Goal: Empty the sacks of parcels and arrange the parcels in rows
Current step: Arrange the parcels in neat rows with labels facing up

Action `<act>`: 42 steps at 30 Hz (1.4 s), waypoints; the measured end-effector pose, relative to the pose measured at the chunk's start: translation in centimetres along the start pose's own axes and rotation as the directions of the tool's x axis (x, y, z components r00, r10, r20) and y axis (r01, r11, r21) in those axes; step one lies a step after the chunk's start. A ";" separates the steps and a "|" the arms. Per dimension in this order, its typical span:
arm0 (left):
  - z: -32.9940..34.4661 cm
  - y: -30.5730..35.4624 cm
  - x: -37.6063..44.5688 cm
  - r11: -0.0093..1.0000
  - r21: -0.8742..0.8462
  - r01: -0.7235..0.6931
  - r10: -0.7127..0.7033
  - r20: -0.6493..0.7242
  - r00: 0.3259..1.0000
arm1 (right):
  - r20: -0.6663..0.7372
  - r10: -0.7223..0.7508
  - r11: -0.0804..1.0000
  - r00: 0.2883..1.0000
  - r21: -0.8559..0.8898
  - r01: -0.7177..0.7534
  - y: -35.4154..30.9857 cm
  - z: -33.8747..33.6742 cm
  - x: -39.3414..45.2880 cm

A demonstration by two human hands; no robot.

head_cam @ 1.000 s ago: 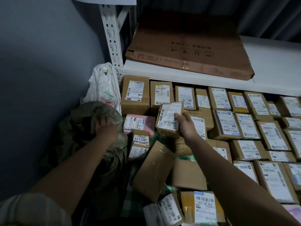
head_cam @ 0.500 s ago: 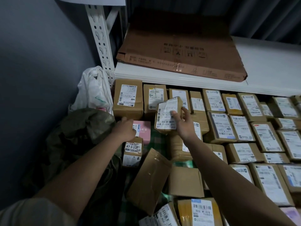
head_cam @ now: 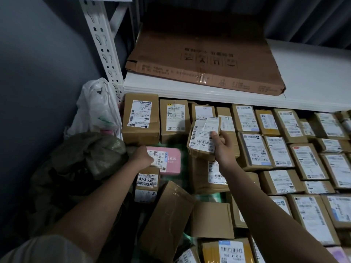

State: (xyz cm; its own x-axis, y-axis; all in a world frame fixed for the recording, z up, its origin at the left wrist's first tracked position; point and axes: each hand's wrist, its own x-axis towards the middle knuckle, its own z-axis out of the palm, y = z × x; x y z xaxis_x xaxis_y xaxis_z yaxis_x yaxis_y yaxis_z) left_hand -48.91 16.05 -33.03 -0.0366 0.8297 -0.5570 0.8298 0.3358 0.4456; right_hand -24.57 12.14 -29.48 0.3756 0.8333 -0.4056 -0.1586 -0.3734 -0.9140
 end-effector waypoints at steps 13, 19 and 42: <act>1.4 3.6 -1.0 0.845 0.391 -0.364 0.241 0.329 0.913 | 0.007 -0.042 0.997 0.999 -0.071 0.042 1.0 -2.0 0.6; 3.1 5.4 -0.7 0.538 0.720 -0.439 0.216 0.386 0.897 | 0.034 -0.008 0.998 0.999 -0.065 0.010 1.3 -2.6 1.2; -3.2 3.1 -1.1 0.058 0.806 -0.589 0.546 0.469 0.695 | 0.039 0.001 1.000 0.999 0.003 -0.001 0.9 -2.3 0.7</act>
State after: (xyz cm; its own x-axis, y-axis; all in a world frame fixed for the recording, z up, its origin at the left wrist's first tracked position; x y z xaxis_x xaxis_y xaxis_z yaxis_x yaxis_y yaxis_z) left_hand -48.08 17.60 -28.72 0.6885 0.5506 -0.4721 0.5182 -0.8288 -0.2110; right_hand -22.35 11.44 -30.55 0.3393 0.8484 -0.4063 -0.1618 -0.3728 -0.9137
